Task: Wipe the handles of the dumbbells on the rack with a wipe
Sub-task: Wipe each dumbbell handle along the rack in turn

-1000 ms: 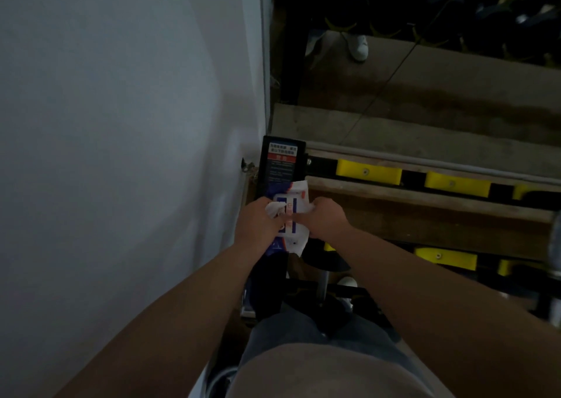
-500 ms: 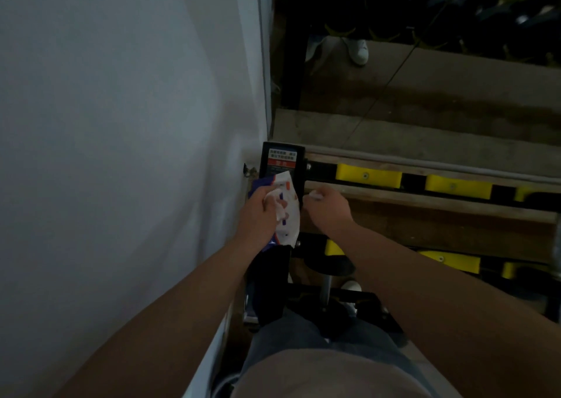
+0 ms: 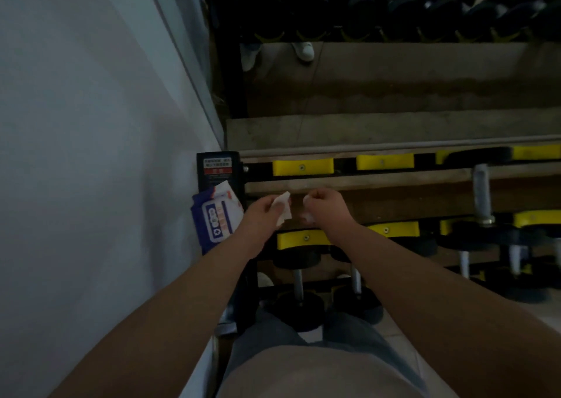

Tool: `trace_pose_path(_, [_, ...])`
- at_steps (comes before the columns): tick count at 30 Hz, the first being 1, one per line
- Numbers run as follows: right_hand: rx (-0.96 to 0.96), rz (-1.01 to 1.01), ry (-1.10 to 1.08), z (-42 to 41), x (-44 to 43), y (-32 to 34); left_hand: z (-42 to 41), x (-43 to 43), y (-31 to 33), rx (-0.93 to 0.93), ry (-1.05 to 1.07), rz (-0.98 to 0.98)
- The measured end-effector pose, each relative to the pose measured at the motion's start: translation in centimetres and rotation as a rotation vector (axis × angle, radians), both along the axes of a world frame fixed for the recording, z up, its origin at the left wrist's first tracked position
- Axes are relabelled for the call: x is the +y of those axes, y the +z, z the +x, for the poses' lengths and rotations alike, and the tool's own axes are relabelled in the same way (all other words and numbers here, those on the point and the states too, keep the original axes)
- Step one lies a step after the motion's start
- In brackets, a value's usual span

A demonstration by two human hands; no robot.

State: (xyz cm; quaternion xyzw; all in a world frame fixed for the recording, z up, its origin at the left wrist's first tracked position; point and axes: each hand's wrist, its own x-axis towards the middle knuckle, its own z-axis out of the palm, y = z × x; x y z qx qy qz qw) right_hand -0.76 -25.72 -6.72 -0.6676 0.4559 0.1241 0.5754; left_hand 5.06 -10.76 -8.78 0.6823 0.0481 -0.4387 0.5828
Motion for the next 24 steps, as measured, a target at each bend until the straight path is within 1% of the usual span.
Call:
trace_pose_path(3, [-0.004, -0.049, 0.065, -1.6, -2.0, 0.5, -1.7, -2.0, 0.2, -0.053, -0.040, 0.077])
trace_pose_path(7, [0.003, -0.147, 0.187, -3.5, -6.0, 0.7, -3.7, -6.2, 0.6, -0.095, -0.011, 0.143])
trace_pose_path(10, [-0.002, -0.133, 0.282, -5.6, -9.3, 1.0, -5.9, -10.1, 1.6, -0.126, 0.021, 0.199])
trace_pose_path(12, [-0.006, -0.104, 0.362, -7.4, -11.7, 1.3, -7.8, -12.9, 2.2, -0.097, 0.069, 0.176])
trace_pose_path(14, [-0.001, -0.124, 0.461, -9.4, -14.6, 1.9, -9.8, -15.8, 2.9, -0.040, 0.113, 0.150])
trace_pose_path(16, [-0.001, -0.151, 0.509, -11.0, -17.5, 2.1, -11.4, -18.2, 2.9, 0.029, 0.130, 0.132])
trace_pose_path(20, [-0.004, -0.114, 0.573, -13.5, -23.0, 2.7, -14.5, -22.5, 3.3, 0.063, 0.083, 0.078])
trace_pose_path(24, [0.013, -0.104, 0.510, -15.8, -26.6, 3.2, -16.8, -25.4, 3.5, 0.092, 0.053, 0.127])
